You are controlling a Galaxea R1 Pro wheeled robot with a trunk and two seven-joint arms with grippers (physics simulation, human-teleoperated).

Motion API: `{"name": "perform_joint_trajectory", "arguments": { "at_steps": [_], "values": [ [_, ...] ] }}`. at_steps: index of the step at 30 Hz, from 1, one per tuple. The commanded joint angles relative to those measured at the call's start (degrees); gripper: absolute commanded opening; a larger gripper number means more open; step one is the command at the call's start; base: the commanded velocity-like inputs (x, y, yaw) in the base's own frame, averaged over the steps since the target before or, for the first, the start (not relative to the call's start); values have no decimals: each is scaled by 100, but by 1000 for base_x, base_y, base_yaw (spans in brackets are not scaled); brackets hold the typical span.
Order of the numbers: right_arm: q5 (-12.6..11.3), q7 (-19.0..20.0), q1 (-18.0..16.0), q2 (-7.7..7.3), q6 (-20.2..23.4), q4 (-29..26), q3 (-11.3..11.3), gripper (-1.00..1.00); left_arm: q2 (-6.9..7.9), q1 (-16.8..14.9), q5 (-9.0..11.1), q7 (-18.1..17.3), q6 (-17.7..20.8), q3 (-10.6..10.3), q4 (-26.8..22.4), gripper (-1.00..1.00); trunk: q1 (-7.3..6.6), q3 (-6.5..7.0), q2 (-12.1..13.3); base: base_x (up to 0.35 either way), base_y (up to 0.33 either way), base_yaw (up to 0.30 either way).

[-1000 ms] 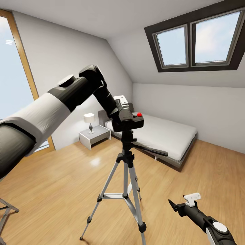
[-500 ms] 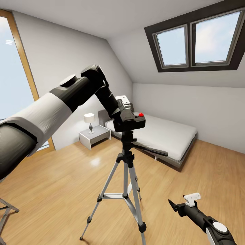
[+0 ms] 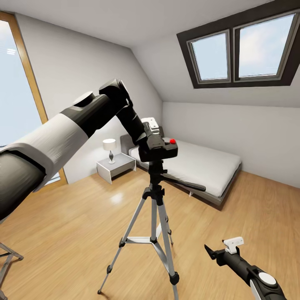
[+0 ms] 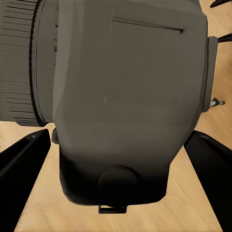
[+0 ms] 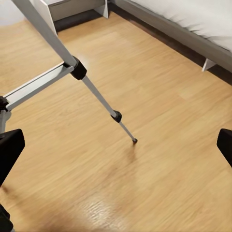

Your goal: Attach the digital camera to the camera tripod in the bedroom.

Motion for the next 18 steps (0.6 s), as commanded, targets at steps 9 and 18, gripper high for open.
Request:
{"name": "perform_joint_trajectory", "arguments": {
  "at_steps": [9,18],
  "values": [
    [34,42,-2,17,23,2,-13,100,-34,-6,-62,-52,-223,1,-1,-100,2,-4,-6,0,0,0],
    [34,41,-2,18,25,17,-17,100,-87,-6,-144,-34,-261,-7,-1,-100,2,-4,-6,0,0,0]
  ]
}}
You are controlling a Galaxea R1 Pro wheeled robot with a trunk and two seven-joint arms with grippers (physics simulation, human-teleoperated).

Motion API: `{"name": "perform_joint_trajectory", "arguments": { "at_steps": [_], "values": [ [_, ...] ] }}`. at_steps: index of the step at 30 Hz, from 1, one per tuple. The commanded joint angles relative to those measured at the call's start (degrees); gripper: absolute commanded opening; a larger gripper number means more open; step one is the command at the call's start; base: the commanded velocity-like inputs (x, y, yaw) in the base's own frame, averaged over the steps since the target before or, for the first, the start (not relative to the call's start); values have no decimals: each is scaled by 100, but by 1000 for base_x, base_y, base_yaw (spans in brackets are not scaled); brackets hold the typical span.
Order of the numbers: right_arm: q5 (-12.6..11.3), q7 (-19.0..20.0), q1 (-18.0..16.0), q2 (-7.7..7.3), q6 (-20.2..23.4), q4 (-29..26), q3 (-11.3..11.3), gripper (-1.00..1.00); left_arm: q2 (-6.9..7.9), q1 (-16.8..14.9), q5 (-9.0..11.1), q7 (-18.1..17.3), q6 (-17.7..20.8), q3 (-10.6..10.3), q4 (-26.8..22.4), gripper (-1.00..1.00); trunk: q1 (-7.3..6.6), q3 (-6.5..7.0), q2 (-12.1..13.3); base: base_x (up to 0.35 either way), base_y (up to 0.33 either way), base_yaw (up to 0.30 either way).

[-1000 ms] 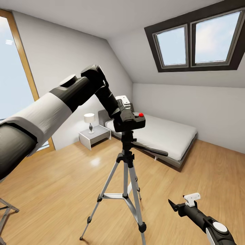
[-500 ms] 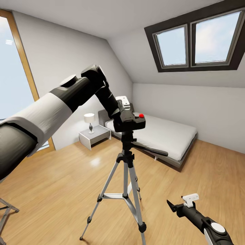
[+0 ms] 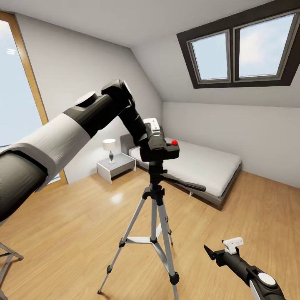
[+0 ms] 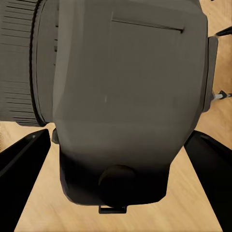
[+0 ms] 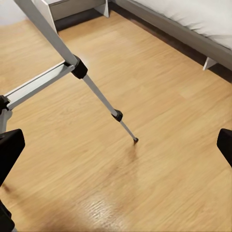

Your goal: Attach the digital camera to the camera tripod in the bedroom.

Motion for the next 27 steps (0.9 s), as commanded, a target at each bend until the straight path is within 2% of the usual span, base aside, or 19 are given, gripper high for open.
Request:
{"name": "perform_joint_trajectory", "arguments": {
  "at_steps": [1,9,16,27],
  "values": [
    [33,37,-2,3,29,-8,-17,100,-8,-3,-79,-51,62,2,-1,-100,2,-4,-6,0,0,0],
    [33,33,-2,3,32,-7,-16,100,-29,-3,-194,-52,-59,1,-2,-100,2,-4,-6,0,0,0],
    [33,37,-2,3,33,-6,-13,100,-26,-3,-205,-56,-256,-4,-2,-100,2,-4,-6,0,0,0],
    [33,68,-2,10,33,-6,13,100,-28,-3,-208,-60,-315,-2,-3,-100,2,-4,-6,0,0,0]
  ]
}}
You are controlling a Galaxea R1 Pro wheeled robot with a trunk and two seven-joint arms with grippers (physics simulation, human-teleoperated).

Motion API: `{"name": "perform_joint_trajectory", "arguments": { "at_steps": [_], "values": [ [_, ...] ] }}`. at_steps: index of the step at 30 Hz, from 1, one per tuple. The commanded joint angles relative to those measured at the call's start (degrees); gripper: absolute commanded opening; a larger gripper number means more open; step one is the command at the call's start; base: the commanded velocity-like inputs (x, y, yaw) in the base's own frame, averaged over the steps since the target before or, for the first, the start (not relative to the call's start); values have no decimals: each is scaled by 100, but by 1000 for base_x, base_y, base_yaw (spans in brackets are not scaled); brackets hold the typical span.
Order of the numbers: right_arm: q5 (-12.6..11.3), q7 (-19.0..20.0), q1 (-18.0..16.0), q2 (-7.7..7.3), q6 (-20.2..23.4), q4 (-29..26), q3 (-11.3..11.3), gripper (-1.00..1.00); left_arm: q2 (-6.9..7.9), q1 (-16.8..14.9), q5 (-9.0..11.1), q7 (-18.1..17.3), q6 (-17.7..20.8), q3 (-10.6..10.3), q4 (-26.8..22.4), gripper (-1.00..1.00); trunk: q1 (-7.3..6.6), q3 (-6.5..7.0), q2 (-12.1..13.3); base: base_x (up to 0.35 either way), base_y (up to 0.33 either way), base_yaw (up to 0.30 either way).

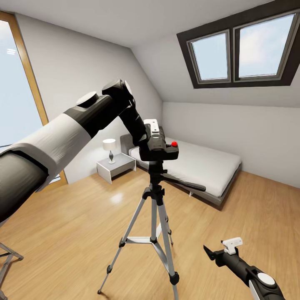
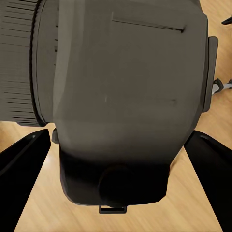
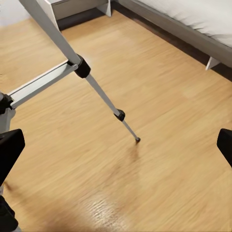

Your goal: Attach the digital camera to the camera tripod in the bedroom.

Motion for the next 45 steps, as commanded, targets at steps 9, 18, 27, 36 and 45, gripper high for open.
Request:
{"name": "perform_joint_trajectory", "arguments": {
  "at_steps": [9,18,27,36,45],
  "values": [
    [38,316,-2,5,23,-9,59,100,-4,-2,-50,-47,56,3,-9,-100,2,-4,-6,0,0,0],
    [42,809,-2,5,25,-9,78,100,-12,-3,-49,-47,56,4,-15,-100,2,-4,-6,0,0,0],
    [42,986,-2,147,35,-9,92,100,-7,-2,-52,-46,56,-1,-15,-100,2,-4,-6,0,0,0],
    [58,994,-2,317,36,-10,105,100,-30,-3,-52,-39,54,-4,-12,-100,2,-4,-6,0,0,0],
    [54,992,-2,355,41,-13,173,100,-44,-3,-57,-39,55,-5,-12,-100,2,-4,-6,0,0,0]
  ]
}}
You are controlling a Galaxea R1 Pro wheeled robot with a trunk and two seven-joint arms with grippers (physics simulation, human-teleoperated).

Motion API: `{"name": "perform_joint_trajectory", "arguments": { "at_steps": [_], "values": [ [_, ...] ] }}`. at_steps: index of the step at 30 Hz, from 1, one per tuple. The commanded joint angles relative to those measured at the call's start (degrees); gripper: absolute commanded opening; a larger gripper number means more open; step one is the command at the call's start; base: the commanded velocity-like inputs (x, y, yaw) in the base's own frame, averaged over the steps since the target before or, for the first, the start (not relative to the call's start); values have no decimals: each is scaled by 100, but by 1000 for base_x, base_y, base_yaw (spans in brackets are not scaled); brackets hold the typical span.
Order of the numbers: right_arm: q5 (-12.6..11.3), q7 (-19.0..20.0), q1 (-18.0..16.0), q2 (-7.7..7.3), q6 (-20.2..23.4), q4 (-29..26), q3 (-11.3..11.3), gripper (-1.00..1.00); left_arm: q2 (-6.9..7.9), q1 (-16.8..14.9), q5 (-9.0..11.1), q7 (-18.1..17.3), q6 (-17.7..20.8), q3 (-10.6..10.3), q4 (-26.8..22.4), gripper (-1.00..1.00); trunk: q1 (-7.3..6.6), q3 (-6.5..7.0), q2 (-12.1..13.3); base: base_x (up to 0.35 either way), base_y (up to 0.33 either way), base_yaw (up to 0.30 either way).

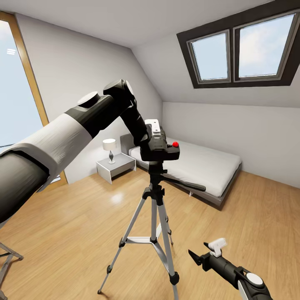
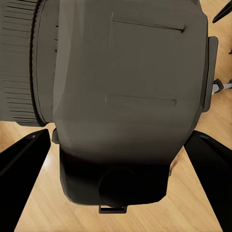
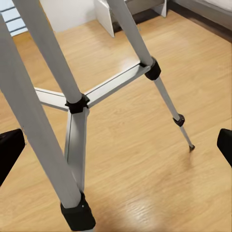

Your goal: Attach the digital camera to the camera tripod in the bedroom.

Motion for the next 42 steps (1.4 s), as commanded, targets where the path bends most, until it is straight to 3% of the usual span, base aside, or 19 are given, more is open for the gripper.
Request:
{"name": "perform_joint_trajectory", "arguments": {
  "at_steps": [1,9,18,26,36,42],
  "values": [
    [36,31,-2,11,29,-10,21,100,-1,-3,-50,-47,61,1,-3,-100,2,-4,-6,0,0,0],
    [39,-98,-2,37,39,-12,373,100,2,-3,-50,-47,62,1,-3,-100,2,-4,-6,0,0,0],
    [32,-656,-2,48,36,-14,892,100,2,-2,-50,-47,62,1,-3,-100,2,-4,-6,0,0,0],
    [25,-864,-2,49,33,-14,1079,100,2,-3,-50,-47,62,-3,-3,-100,2,-4,-6,0,0,0],
    [24,-900,-2,49,33,-36,1174,100,2,-3,-50,-47,62,-7,-3,-100,2,-4,-6,0,0,0],
    [24,-901,-2,49,33,-46,1353,100,2,-1,-50,-47,62,-7,-3,-100,2,-4,-6,0,0,0]
  ]
}}
